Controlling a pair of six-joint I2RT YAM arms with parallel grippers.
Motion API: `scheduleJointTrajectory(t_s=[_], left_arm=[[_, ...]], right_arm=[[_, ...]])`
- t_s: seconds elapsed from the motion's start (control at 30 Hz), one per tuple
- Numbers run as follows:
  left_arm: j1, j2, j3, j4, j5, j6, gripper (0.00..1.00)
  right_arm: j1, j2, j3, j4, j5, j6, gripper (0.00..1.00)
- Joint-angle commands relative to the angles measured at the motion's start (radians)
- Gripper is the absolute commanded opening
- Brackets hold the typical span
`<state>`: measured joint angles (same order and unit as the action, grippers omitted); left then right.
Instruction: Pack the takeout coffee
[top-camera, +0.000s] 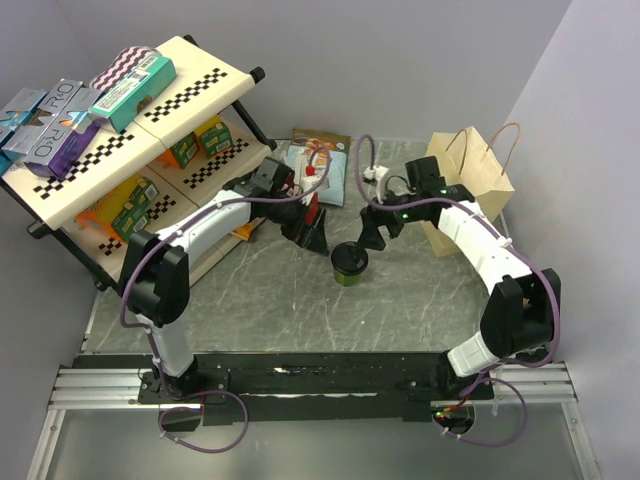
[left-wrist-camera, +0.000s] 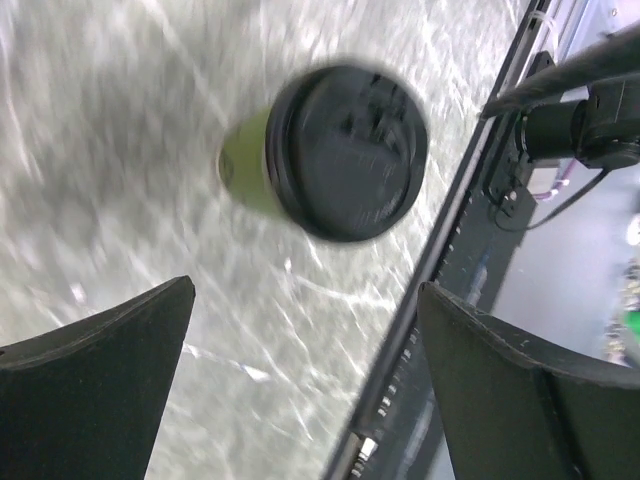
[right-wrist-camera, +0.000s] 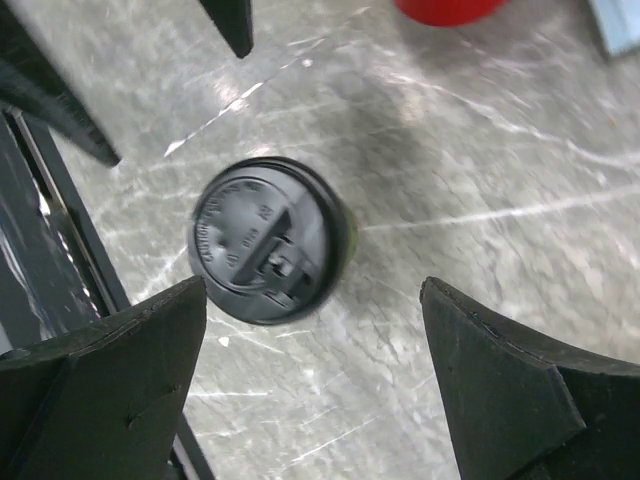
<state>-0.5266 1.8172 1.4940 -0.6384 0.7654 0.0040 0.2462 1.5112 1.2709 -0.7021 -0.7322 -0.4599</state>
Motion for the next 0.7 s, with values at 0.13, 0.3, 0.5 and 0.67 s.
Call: scheduleJointTrajectory(t_s=[0.13, 0.3, 0.5, 0.67], left_arm=[[0.056, -0.076, -0.109, 0.066, 0.029, -0.107, 0.99], [0.086, -0.084, -0.121, 0.072, 0.026, -0.113, 0.99], [0.1, -0.088, -0.147, 0.086, 0.034, -0.122, 0.99], [0.102, -0.079, -0.144, 0.089, 0.032, -0.124, 0.99]], right_arm=[[0.165, -0.029, -0.002, 0.004, 0.109, -0.115, 0.97], [0.212, -0.02, -0.016, 0.012, 0.189, -0.14, 1.0], [0.223, 0.01, 0.005, -0.005, 0.218, -0.157, 1.0], [0.238, 0.023, 0.001, -0.014, 0.209, -0.169, 1.0]])
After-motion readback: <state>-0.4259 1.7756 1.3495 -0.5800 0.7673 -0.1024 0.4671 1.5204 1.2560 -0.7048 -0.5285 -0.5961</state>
